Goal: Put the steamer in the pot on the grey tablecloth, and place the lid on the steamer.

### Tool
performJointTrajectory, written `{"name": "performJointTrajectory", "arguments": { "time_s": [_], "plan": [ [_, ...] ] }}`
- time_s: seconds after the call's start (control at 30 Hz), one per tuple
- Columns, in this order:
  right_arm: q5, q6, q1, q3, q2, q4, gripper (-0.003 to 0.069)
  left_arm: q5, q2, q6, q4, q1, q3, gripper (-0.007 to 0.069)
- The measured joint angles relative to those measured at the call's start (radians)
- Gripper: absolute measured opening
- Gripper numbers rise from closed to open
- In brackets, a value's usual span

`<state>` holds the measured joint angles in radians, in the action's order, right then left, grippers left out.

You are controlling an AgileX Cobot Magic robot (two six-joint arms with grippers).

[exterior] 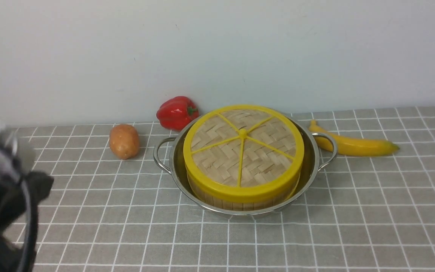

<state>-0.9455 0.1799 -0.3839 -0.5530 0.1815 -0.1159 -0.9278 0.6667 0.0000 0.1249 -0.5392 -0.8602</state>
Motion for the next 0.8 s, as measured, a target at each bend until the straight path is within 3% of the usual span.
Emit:
{"name": "performJointTrajectory", "arguments": {
  "time_s": [0.17,0.37,0.67,0.8],
  "plan": [
    [-0.003,0.025,0.000,0.000,0.000,0.040,-0.0008,0.118,-0.175,-0.011,-0.104,0.000,0.186,-0.0022],
    [-0.003,0.029,0.000,0.000,0.000,0.116,0.0000,0.125,-0.252,-0.013,-0.186,0.000,0.237,-0.0018],
    [-0.003,0.029,0.000,0.000,0.000,0.201,0.0020,0.141,-0.254,-0.013,-0.192,0.000,0.239,-0.0003],
    [-0.003,0.029,0.000,0.000,0.000,0.226,0.0031,0.171,-0.267,0.067,-0.117,0.032,0.256,0.0001]
  ]
}}
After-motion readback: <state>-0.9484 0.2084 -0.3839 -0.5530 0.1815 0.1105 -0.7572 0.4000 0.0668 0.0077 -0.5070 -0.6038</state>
